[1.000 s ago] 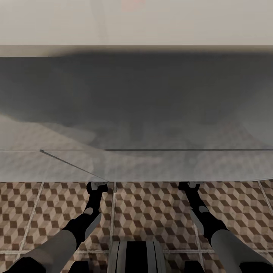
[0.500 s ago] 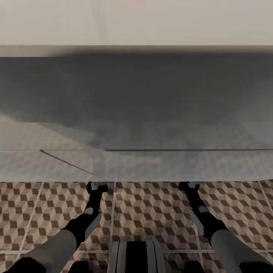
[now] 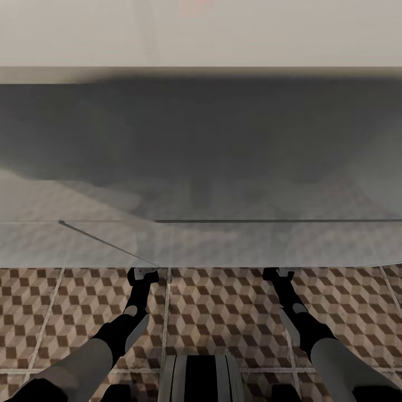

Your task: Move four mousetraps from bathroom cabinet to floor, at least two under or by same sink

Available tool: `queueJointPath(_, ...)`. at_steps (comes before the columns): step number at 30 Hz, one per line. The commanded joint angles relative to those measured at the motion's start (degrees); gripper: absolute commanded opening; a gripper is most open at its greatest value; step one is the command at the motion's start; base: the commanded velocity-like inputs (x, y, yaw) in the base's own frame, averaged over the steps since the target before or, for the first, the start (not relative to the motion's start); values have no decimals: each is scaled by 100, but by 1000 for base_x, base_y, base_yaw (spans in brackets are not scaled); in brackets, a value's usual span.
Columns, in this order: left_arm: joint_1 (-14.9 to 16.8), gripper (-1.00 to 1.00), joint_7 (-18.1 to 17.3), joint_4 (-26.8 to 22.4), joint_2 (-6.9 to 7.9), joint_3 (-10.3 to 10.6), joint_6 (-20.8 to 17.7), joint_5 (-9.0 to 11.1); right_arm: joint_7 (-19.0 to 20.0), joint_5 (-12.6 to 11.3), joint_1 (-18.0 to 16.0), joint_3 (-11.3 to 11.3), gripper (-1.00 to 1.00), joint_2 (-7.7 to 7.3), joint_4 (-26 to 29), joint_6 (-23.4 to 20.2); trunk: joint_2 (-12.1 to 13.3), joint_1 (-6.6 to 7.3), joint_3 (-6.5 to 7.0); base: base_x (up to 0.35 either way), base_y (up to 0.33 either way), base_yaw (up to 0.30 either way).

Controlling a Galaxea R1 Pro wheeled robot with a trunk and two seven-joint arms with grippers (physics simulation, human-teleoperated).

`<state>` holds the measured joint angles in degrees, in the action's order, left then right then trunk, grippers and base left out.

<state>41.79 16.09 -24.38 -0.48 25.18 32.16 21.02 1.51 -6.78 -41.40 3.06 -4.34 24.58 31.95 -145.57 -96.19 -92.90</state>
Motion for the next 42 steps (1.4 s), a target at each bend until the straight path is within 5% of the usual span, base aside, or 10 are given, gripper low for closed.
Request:
queueJointPath(1, 5, -100, 50, 3, 4, 49, 20, 25, 16, -61, -3, 33, -100, -5, -5, 22, -1, 1, -3, 0, 0, 0)
queueJointPath(42, 5, -100, 51, 21, 4, 65, 10, 25, 16, -61, -2, 33, -100, -5, -5, 16, -1, 1, -3, 0, 0, 0)
